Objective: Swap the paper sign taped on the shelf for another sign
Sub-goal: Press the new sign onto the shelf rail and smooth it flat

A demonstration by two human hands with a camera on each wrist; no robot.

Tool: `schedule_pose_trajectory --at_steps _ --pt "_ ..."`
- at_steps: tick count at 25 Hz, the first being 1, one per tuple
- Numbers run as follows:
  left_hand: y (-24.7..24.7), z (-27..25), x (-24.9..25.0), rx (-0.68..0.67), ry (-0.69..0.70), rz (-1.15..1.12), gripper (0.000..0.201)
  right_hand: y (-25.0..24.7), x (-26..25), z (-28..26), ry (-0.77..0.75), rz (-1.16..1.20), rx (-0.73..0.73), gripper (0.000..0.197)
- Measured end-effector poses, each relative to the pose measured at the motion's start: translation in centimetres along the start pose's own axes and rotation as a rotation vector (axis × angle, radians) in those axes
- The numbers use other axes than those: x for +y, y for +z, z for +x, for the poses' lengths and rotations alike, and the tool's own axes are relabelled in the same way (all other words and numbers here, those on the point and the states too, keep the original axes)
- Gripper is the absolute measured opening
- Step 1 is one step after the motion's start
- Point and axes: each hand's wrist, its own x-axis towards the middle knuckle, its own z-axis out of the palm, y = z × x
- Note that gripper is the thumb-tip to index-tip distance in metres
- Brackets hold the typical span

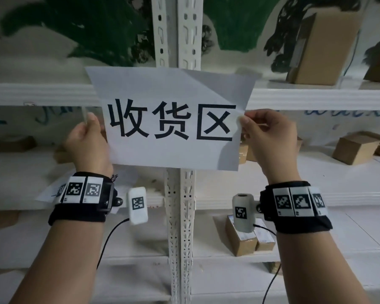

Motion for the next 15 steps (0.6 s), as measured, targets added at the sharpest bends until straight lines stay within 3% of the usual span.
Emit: schedule_pose_trajectory --at_steps 10,15 --pt "0.7 5.4 -0.6 -0.046 0.036 0.12 0.038 5.9 -0.7 4.3 -0.107 -0.215 0.11 0.013" --pt "1.6 6.8 -2.1 -0.067 0.088 0.101 0.04 6.4 1.0 4.9 -0.056 -0.244 0.084 0.011"
